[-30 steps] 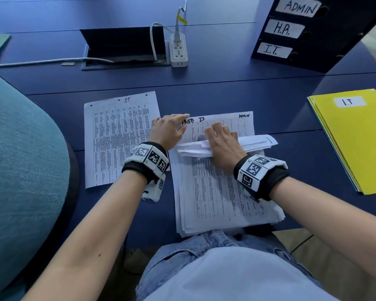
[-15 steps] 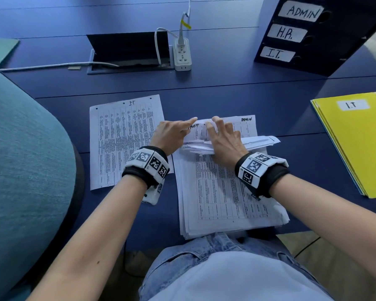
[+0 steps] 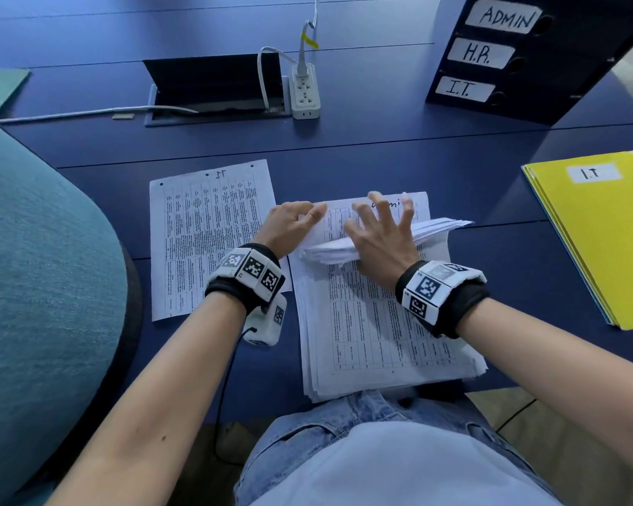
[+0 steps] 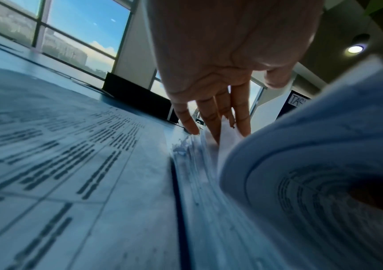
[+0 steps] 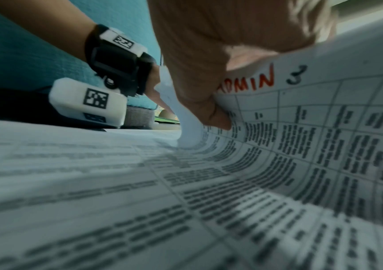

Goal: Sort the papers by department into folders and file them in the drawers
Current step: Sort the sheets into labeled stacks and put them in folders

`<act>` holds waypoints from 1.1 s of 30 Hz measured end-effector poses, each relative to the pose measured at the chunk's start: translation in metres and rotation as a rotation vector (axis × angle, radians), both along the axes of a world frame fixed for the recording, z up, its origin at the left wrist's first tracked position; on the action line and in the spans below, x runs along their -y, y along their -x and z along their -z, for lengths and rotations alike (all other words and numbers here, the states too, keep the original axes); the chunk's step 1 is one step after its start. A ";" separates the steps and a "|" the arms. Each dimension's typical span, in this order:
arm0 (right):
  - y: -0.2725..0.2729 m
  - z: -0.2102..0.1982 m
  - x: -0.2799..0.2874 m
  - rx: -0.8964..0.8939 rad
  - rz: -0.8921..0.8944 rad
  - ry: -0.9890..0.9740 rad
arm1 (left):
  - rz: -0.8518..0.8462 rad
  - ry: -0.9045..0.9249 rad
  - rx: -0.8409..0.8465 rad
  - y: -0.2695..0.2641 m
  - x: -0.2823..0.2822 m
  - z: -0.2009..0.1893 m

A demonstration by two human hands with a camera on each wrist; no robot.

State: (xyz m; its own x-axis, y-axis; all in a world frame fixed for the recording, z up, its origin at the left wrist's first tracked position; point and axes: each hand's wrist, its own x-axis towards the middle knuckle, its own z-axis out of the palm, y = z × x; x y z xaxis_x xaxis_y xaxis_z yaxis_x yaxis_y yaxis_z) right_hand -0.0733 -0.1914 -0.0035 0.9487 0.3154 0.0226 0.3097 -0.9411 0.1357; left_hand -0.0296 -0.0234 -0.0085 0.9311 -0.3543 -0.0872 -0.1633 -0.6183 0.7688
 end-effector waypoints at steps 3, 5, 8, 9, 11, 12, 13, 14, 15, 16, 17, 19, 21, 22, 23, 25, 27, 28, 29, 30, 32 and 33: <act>0.011 0.000 -0.007 -0.104 -0.087 -0.079 | -0.059 0.045 -0.094 -0.003 0.000 0.001; 0.016 -0.001 -0.009 -0.131 -0.081 -0.134 | -0.089 0.056 -0.088 -0.004 0.000 0.005; 0.014 -0.005 -0.008 -0.252 -0.043 -0.200 | -0.130 0.154 -0.111 -0.003 0.001 0.006; 0.011 -0.007 -0.006 -0.265 -0.025 -0.232 | -0.136 0.181 -0.139 -0.003 0.000 0.008; 0.007 -0.010 -0.002 -0.240 0.031 -0.343 | -0.120 0.195 -0.168 -0.003 -0.001 0.007; 0.004 -0.009 -0.002 -0.218 0.047 -0.370 | -0.107 0.196 -0.174 -0.004 -0.001 0.006; 0.000 -0.008 -0.001 -0.210 0.059 -0.355 | -0.100 0.193 -0.175 -0.004 -0.001 0.004; -0.002 -0.007 0.000 -0.197 0.064 -0.293 | -0.102 0.185 -0.174 -0.005 -0.001 0.002; -0.002 -0.005 0.001 -0.157 0.067 -0.199 | -0.108 0.187 -0.187 -0.007 -0.001 0.000; -0.002 -0.004 0.002 -0.109 0.084 -0.113 | -0.121 0.207 -0.213 -0.007 -0.001 -0.002; -0.001 -0.003 0.002 -0.067 0.110 -0.046 | -0.132 0.223 -0.232 -0.008 0.000 -0.004; 0.002 -0.005 0.003 0.011 0.113 0.022 | -0.141 0.184 -0.205 -0.007 0.002 -0.005; 0.007 -0.005 0.002 -0.039 0.074 0.058 | -0.119 0.028 -0.123 -0.009 0.005 -0.003; 0.010 -0.004 0.001 -0.121 0.048 0.062 | -0.097 -0.071 -0.090 -0.011 0.007 0.000; 0.014 -0.004 0.000 -0.205 0.031 0.068 | -0.081 -0.168 -0.080 -0.012 0.008 0.003; 0.022 -0.002 -0.001 -0.265 0.009 0.061 | -0.052 -0.317 -0.083 -0.014 0.011 0.006; 0.027 -0.002 -0.003 -0.283 -0.019 0.046 | -0.013 -0.389 -0.056 -0.012 0.012 0.007; 0.026 -0.003 -0.004 -0.292 -0.028 0.049 | 0.008 -0.408 -0.031 -0.011 0.013 0.007; 0.026 -0.004 -0.004 -0.303 -0.035 0.056 | 0.025 -0.427 -0.008 -0.009 0.013 0.007; 0.025 -0.004 -0.003 -0.306 -0.043 0.058 | 0.041 -0.447 0.007 -0.008 0.013 0.008; 0.023 -0.004 -0.003 -0.314 -0.040 0.051 | 0.050 -0.458 0.008 -0.007 0.013 0.009; 0.022 -0.003 -0.002 -0.316 -0.040 0.040 | 0.041 -0.446 0.004 -0.007 0.013 0.010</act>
